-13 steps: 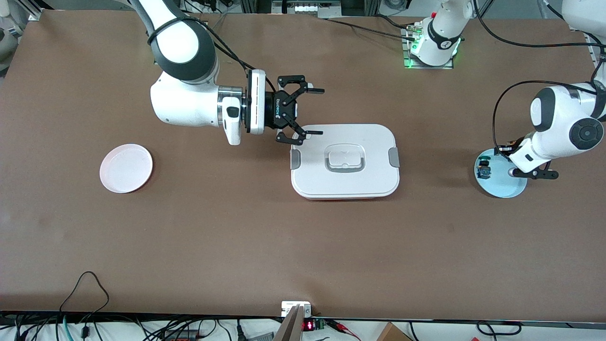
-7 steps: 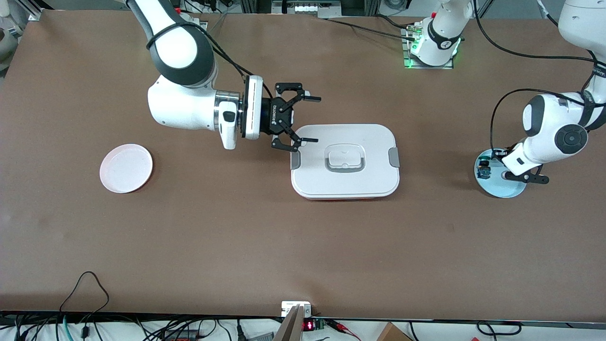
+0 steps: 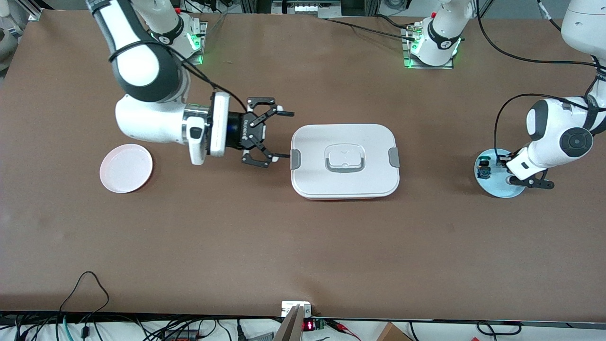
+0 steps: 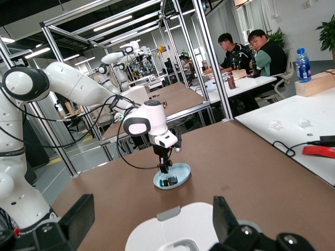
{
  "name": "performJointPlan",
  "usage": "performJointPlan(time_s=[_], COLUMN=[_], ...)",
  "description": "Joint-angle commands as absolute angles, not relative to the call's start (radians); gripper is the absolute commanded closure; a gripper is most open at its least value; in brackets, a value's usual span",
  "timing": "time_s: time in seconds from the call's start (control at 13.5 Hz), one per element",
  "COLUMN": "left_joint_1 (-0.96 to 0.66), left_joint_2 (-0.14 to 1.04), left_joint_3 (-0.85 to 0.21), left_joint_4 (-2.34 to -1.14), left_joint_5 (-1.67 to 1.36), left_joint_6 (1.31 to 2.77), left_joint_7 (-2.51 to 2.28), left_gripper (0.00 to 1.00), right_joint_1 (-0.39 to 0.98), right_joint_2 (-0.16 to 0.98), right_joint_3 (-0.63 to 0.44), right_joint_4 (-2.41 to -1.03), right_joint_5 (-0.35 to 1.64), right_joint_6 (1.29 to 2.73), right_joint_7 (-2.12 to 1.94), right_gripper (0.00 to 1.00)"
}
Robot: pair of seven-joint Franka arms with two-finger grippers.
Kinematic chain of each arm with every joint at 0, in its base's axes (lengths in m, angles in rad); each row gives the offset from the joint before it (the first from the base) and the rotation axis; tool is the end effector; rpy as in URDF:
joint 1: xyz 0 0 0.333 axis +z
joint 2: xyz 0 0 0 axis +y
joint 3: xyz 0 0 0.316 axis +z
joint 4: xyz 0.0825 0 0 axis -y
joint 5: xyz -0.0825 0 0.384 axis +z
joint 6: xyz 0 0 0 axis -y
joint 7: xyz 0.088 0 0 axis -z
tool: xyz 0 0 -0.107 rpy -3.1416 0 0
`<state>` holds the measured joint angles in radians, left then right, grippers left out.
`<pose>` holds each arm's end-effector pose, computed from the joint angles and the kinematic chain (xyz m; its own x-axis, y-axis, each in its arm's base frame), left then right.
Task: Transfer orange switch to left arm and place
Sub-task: 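Lower the switch onto the blue plate and open the left gripper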
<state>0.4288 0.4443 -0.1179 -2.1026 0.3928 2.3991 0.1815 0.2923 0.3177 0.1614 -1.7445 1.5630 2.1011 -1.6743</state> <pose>0.5381 0.1753 0.1941 0.9696 -0.1552 -0.1894 -0.1825 -0.9737 -0.1364 0.5850 0.3265 0.4421 0.3433 0.1793 0.9220 0.9389 -0.0902 -0.3320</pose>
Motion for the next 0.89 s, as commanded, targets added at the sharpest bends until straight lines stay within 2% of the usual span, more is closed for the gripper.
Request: performJointPlan(time_s=[0.0, 0.15, 0.3, 0.45, 0.59, 0.67, 0.74, 0.82], left_joint_1=[0.433, 0.433, 0.434, 0.434, 0.434, 0.436, 0.437, 0.437], left_joint_2=[0.485, 0.489, 0.515, 0.529, 0.529, 0.529, 0.525, 0.519], left_joint_3=[-0.123, -0.123, -0.124, -0.124, -0.124, -0.126, -0.129, -0.133], left_joint_4=[-2.051, -2.039, -2.019, -2.010, -2.005, -2.003, -2.002, -2.002], left_joint_5=[0.417, 0.417, 0.417, 0.417, 0.416, 0.413, 0.413, 0.410], left_joint_6=[2.396, 2.396, 2.402, 2.402, 2.402, 2.401, 2.396, 2.390], left_joint_7=[0.210, 0.210, 0.212, 0.212, 0.216, 0.216, 0.213, 0.212], left_gripper=[0.69, 0.61, 0.46, 0.43, 0.32, 0.13, 0.00, 0.00], right_joint_1=[0.224, 0.196, 0.195, 0.184, 0.183, 0.183, 0.172, 0.169], right_joint_2=[0.259, 0.249, 0.230, 0.229, 0.229, 0.227, 0.224, 0.222], right_joint_3=[0.155, 0.111, 0.068, 0.057, 0.057, 0.057, 0.055, 0.055], right_joint_4=[-1.818, -1.827, -1.824, -1.824, -1.825, -1.825, -1.825, -1.825], right_joint_5=[1.513, 1.447, 1.358, 1.329, 1.267, 1.206, 1.148, 1.116], right_joint_6=[2.033, 1.970, 1.934, 1.914, 1.914, 1.914, 1.914, 1.911], right_joint_7=[-1.681, -1.632, -1.524, -1.422, -1.355, -1.317, -1.271, -1.222], right_gripper=[0.00, 0.00, 0.00, 0.00, 0.00, 0.00, 0.00, 0.00])
